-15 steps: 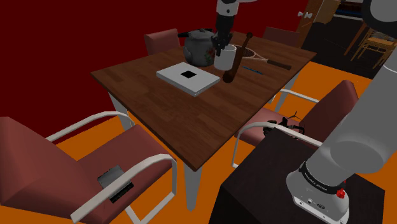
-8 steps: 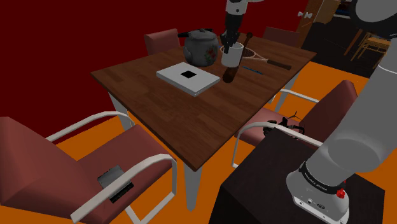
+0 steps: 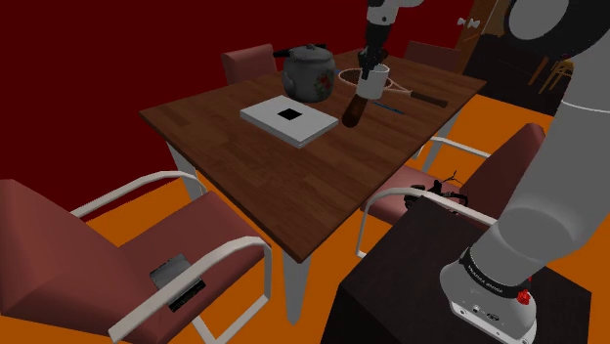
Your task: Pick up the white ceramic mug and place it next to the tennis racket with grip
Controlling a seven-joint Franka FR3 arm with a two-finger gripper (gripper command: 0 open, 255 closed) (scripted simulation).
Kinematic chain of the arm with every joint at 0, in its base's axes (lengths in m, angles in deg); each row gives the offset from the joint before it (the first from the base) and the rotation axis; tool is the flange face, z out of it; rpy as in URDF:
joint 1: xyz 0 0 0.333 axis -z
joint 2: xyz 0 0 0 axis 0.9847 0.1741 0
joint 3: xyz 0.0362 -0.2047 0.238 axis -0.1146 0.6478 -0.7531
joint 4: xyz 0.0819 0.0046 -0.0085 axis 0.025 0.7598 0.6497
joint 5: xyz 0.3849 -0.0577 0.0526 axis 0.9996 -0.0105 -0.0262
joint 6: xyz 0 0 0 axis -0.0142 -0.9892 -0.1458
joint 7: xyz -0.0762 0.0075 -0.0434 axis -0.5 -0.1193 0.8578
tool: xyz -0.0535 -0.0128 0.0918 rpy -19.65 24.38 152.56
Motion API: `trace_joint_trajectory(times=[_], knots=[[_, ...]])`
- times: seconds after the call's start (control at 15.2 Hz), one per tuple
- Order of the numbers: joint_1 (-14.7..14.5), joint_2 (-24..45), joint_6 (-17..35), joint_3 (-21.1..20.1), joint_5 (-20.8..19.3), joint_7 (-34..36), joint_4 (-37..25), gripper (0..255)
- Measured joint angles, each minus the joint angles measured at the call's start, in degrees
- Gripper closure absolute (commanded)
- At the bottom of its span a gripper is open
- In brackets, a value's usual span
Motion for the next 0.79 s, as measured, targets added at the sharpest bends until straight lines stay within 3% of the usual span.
trace_joint_trajectory(times=[0.46,0.79], knots=[[6.6,9.5,-2.6,2.2,3.0,-8.4,-11.5,255],[12.4,18.5,-6.6,2.9,5.5,-13.5,-24.3,255]])
